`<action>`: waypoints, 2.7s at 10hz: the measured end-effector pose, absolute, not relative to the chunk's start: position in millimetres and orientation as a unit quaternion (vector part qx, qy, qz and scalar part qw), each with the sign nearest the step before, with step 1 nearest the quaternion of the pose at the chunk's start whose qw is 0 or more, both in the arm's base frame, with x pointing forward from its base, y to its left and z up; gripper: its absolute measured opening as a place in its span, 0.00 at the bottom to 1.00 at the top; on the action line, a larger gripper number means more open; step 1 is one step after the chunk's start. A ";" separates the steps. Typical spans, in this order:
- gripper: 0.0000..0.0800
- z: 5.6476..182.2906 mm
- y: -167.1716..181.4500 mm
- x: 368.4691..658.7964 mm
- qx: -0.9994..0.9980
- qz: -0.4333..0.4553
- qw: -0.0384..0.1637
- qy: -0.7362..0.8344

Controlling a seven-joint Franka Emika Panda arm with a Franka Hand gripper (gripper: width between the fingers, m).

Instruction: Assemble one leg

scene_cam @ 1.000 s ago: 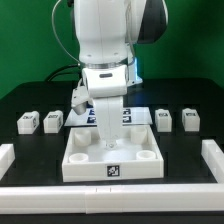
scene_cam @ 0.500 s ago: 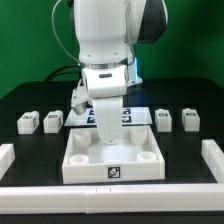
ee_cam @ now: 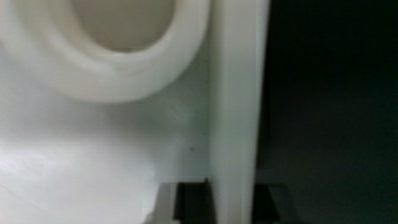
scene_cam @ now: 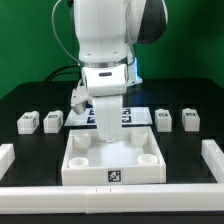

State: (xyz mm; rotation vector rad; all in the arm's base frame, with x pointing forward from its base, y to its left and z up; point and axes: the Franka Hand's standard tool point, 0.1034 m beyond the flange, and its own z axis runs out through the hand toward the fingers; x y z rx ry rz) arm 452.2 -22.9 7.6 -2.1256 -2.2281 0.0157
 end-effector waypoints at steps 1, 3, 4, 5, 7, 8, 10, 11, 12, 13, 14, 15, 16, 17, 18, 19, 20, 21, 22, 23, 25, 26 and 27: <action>0.07 7.6 -22.9 452.2 -0.690 0.005 0.031 -0.723; 0.07 7.8 -15.1 457.4 -0.690 0.001 0.031 -0.723; 0.07 7.4 0.2 464.0 -0.692 -0.005 0.032 -0.722; 0.07 6.5 13.6 469.7 -0.687 -0.011 0.035 -0.726; 0.07 8.2 43.3 491.9 -0.701 -0.027 0.035 -0.711; 0.07 9.1 54.4 500.7 -0.707 -0.030 0.038 -0.705; 0.07 4.8 60.3 502.9 -0.718 -0.013 0.055 -0.694; 0.07 4.8 60.7 502.8 -0.721 -0.006 0.060 -0.691; 0.07 4.9 60.6 502.9 -0.720 -0.004 0.062 -0.691; 0.07 4.9 60.5 502.9 -0.720 -0.004 0.062 -0.691; 0.07 4.7 60.2 502.6 -0.720 -0.004 0.062 -0.691; 0.07 5.1 59.8 503.2 -0.721 -0.005 0.061 -0.691; 0.29 5.7 59.7 504.1 -0.721 -0.006 0.060 -0.691; 0.46 6.2 59.5 504.8 -0.721 -0.006 0.059 -0.690; 0.46 6.7 59.4 505.6 -0.721 -0.008 0.058 -0.690; 0.70 7.0 59.3 506.1 -0.721 -0.008 0.058 -0.690; 0.78 7.1 59.2 506.3 -0.721 -0.009 0.057 -0.690; 0.78 7.2 59.2 506.5 -0.721 -0.009 0.057 -0.690; 0.81 7.2 59.1 506.6 -0.721 -0.009 0.057 -0.690; 0.81 7.2 59.1 506.6 -0.721 -0.009 0.057 -0.690; 0.81 7.2 59.1 506.6 -0.721 -0.009 0.057 -0.690; 0.81 7.2 59.1 506.6 -0.721 -0.009 0.057 -0.690; 0.81 7.8 59.4 506.6 -0.724 -0.009 0.057 -0.688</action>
Offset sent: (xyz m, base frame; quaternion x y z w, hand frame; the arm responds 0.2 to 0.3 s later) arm 0.0236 0.0549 -0.0130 -0.0040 0.0379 -0.0037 0.9993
